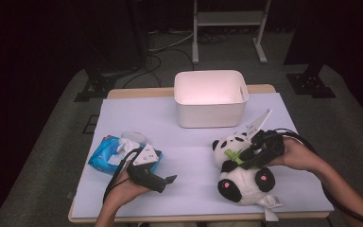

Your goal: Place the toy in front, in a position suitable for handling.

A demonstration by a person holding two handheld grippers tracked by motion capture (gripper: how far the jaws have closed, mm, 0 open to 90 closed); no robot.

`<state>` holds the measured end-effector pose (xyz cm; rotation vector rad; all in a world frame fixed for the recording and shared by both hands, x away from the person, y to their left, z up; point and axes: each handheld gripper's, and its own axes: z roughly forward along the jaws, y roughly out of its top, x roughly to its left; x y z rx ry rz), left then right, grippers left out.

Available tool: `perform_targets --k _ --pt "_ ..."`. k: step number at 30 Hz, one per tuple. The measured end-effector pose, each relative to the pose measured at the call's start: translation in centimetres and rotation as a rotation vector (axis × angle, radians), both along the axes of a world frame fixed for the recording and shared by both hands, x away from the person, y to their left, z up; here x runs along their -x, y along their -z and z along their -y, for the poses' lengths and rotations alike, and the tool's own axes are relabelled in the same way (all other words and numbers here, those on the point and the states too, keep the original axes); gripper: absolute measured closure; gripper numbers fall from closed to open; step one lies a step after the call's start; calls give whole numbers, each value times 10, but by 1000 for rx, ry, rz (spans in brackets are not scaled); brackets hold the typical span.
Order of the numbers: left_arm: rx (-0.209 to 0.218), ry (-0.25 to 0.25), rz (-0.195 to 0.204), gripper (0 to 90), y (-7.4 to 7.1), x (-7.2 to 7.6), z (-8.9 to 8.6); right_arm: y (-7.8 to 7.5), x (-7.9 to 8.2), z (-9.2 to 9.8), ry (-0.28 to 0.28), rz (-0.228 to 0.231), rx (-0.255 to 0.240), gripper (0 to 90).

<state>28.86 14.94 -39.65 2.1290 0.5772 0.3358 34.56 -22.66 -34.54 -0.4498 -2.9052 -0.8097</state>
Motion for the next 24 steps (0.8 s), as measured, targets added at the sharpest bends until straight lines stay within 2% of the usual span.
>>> perform_targets --k 3,6,13,20,24 --pt "-1 0 0 25 0 0 0 3 0 -4 -41 -2 -32 683" --pt "-3 1 -1 25 0 0 -1 3 2 -4 -66 12 -59 743" --pt "0 -5 -1 25 1 -1 -1 -1 2 4 -27 30 -147 757" --pt "5 -8 1 25 0 -1 -1 -9 -1 -6 -26 69 -192 759" --pt "4 -7 1 25 -1 -1 -2 -9 -1 -15 -43 70 -199 760"
